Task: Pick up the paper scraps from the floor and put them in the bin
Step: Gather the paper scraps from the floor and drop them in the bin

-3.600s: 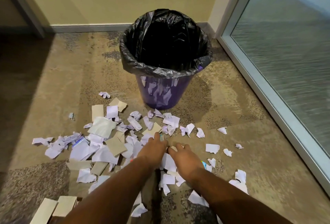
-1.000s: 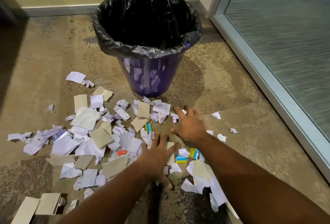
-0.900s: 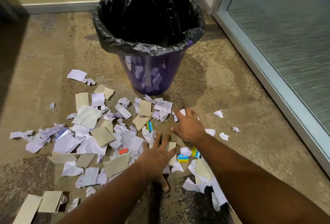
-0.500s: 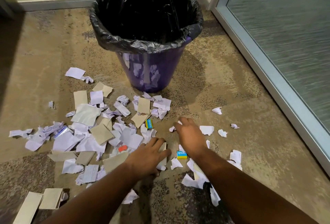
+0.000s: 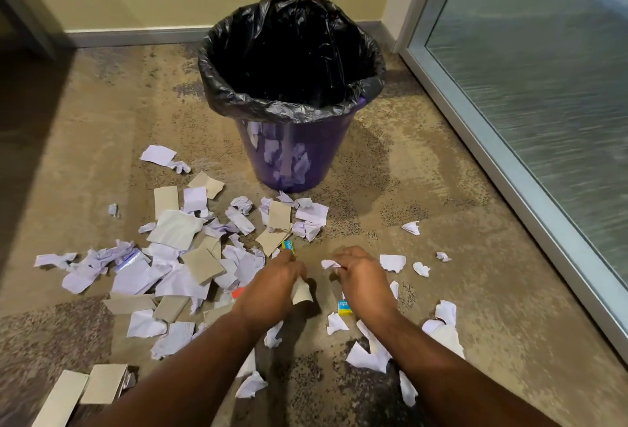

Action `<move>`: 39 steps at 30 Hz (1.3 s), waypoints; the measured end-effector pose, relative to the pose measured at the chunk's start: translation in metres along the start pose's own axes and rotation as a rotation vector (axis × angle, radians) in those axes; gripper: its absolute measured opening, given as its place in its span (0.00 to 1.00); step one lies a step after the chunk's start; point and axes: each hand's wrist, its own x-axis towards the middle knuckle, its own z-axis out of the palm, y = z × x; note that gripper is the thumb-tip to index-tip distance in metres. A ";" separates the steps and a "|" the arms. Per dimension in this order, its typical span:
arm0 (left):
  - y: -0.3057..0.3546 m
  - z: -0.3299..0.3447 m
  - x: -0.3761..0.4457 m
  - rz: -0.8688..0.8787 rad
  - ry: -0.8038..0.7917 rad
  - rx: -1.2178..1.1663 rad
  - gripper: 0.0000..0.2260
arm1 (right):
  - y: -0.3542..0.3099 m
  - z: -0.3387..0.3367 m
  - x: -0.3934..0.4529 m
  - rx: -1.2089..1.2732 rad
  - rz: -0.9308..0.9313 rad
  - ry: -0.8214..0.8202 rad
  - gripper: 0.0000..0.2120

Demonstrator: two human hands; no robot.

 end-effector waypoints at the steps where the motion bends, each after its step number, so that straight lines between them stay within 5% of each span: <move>1: 0.005 -0.009 0.004 -0.015 0.085 -0.054 0.23 | -0.010 -0.009 0.003 0.061 0.007 0.043 0.16; 9: 0.056 -0.117 0.034 0.141 0.911 -0.206 0.27 | -0.100 -0.103 0.058 0.443 -0.175 0.645 0.15; 14: 0.070 -0.187 0.060 0.181 1.162 -0.328 0.25 | -0.147 -0.153 0.103 0.553 -0.199 0.789 0.15; 20: 0.069 -0.253 0.110 -0.164 1.033 -0.306 0.20 | -0.177 -0.171 0.163 0.291 -0.193 0.543 0.08; 23: 0.062 -0.264 0.123 -0.170 0.879 -0.308 0.26 | -0.175 -0.175 0.181 0.208 -0.168 0.424 0.06; 27: 0.058 -0.266 0.131 -0.159 0.740 -0.258 0.39 | -0.168 -0.182 0.184 0.111 -0.141 0.210 0.28; 32: 0.075 -0.251 0.126 -0.100 0.843 -0.151 0.32 | -0.152 -0.193 0.170 -0.021 -0.301 0.355 0.23; 39: 0.108 -0.164 0.086 0.386 0.994 -0.015 0.15 | -0.058 -0.169 0.104 -0.170 -0.271 0.522 0.15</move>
